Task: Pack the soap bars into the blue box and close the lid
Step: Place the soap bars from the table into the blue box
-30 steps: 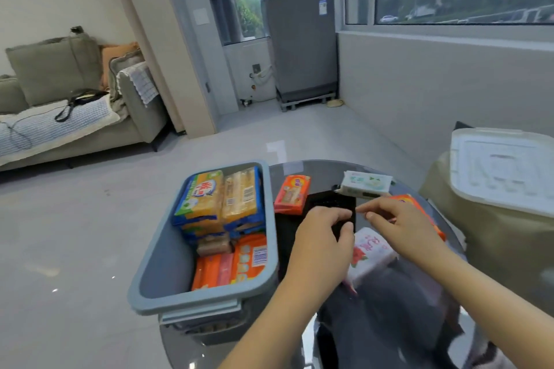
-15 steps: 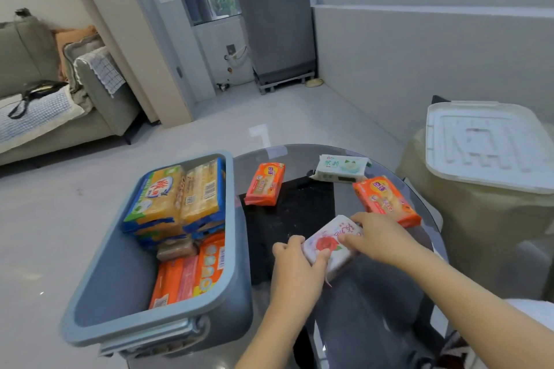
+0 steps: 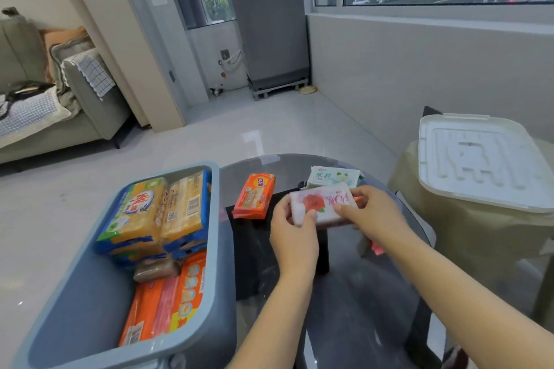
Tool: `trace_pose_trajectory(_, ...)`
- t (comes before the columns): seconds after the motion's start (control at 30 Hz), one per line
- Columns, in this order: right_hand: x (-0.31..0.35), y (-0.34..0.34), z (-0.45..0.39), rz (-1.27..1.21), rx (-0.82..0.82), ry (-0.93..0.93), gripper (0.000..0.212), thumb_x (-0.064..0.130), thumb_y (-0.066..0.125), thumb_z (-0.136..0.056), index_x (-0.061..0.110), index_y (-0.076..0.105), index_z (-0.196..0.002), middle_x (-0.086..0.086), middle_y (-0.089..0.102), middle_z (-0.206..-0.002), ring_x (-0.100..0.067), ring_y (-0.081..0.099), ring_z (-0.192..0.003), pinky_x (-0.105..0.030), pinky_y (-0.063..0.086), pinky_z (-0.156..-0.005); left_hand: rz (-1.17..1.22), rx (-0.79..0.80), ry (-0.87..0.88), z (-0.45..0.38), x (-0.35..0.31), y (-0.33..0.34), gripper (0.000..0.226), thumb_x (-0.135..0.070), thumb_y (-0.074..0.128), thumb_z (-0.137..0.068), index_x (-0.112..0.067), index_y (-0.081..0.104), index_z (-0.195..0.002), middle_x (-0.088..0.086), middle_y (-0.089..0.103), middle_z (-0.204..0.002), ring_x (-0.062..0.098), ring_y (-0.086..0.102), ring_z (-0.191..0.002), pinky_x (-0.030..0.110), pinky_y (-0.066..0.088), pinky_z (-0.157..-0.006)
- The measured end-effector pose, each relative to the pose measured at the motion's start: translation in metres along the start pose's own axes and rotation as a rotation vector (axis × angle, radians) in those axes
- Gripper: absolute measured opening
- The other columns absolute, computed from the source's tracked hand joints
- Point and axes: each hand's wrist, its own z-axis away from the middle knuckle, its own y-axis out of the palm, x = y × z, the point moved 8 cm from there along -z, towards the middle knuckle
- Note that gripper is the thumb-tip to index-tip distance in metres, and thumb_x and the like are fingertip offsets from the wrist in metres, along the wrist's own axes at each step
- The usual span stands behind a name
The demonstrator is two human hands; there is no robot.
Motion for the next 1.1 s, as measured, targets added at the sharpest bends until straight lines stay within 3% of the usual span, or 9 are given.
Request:
trace_pose_trajectory(0.1,0.008,-0.011,-0.02,-0.129,-0.112,0.01,0.037,0.022,0.068,-0.081,0.013,0.057,-0.115,0.004,0.062,-0.093,-0.015,0.057,-0.085,-0.029,0.045,-0.072,0.093,0.014,-0.022,-0.028,-0.01,0.024,0.045,-0.009,0.06,-0.089,-0.022,0.052,-0.131,-0.01,0.059,-0.116,0.008,0.059,-0.104,0.02,0.05,-0.083)
trace_pose_trajectory(0.2,0.001,-0.014,-0.041,-0.189,-0.181,0.036,0.037,0.022,0.067,-0.082,0.012,0.056,-0.116,-0.003,0.063,-0.101,-0.017,0.059,-0.083,-0.03,0.047,-0.067,0.098,0.033,-0.02,-0.057,-0.012,0.046,0.046,-0.007,0.058,-0.089,-0.019,0.052,-0.133,-0.003,0.059,-0.128,0.013,0.058,-0.113,0.031,0.05,-0.096)
trace_pose_trajectory(0.3,-0.01,-0.014,-0.058,-0.192,-0.233,0.056,0.035,0.024,0.066,-0.083,0.01,0.057,-0.114,-0.007,0.065,-0.107,-0.017,0.056,-0.083,-0.025,0.04,-0.056,0.071,0.096,-0.025,-0.081,-0.009,0.068,0.044,-0.008,0.055,-0.091,-0.019,0.052,-0.134,-0.001,0.059,-0.129,0.013,0.059,-0.111,0.029,0.051,-0.094)
trace_pose_trajectory(0.37,-0.019,-0.013,-0.067,-0.173,-0.244,0.078,0.034,0.026,0.065,-0.084,0.01,0.058,-0.113,-0.008,0.067,-0.109,-0.017,0.056,-0.084,-0.025,0.038,-0.059,0.043,0.134,-0.036,-0.095,-0.003,0.08,0.042,-0.009,0.053,-0.092,-0.02,0.053,-0.133,0.0,0.06,-0.129,0.014,0.06,-0.11,0.031,0.052,-0.094)
trace_pose_trajectory(0.57,-0.034,-0.01,-0.083,0.021,-0.25,0.129,0.036,0.036,0.057,-0.086,0.017,0.059,-0.116,-0.01,0.063,-0.115,-0.024,0.05,-0.101,-0.034,0.042,-0.081,-0.088,0.152,-0.042,-0.113,0.016,0.091,0.04,-0.017,0.05,-0.094,-0.024,0.05,-0.134,0.002,0.055,-0.131,0.015,0.057,-0.109,0.024,0.054,-0.083)
trace_pose_trajectory(0.7,-0.044,0.0,-0.086,0.26,-0.107,0.257,0.043,0.046,0.038,-0.09,0.021,0.046,-0.125,-0.012,0.06,-0.119,-0.032,0.041,-0.122,-0.042,0.022,-0.105,-0.188,0.202,-0.118,-0.109,0.02,0.097,0.041,-0.03,0.042,-0.096,-0.022,0.046,-0.136,0.004,0.057,-0.13,0.02,0.055,-0.115,0.033,0.049,-0.095)
trace_pose_trajectory(0.87,-0.033,0.004,-0.081,0.216,-0.09,0.185,0.042,0.038,0.036,-0.094,0.014,0.045,-0.126,-0.009,0.063,-0.118,-0.029,0.053,-0.114,-0.039,0.021,-0.106,-0.186,0.202,-0.09,-0.097,0.015,0.088,0.035,-0.027,0.045,-0.096,-0.017,0.054,-0.128,0.001,0.061,-0.119,0.016,0.056,-0.106,0.026,0.046,-0.085)
trace_pose_trajectory(0.97,-0.021,-0.001,-0.071,0.147,-0.096,0.133,0.041,0.038,0.041,-0.093,0.016,0.049,-0.126,-0.006,0.063,-0.121,-0.027,0.055,-0.112,-0.038,0.031,-0.101,-0.168,0.149,-0.065,-0.084,0.006,0.072,0.03,-0.029,0.048,-0.095,-0.02,0.059,-0.121,-0.005,0.061,-0.107,0.018,0.059,-0.107,0.029,0.049,-0.088)
trace_pose_trajectory(1.1,0.016,-0.019,-0.046,-0.055,-0.141,0.018,0.038,0.035,0.052,-0.089,0.014,0.058,-0.121,-0.005,0.064,-0.119,-0.022,0.058,-0.107,-0.033,0.045,-0.086,-0.084,0.068,-0.003,-0.053,-0.019,0.047,0.028,-0.034,0.051,-0.094,-0.022,0.062,-0.117,-0.009,0.062,-0.102,0.011,0.06,-0.097,0.022,0.047,-0.081)
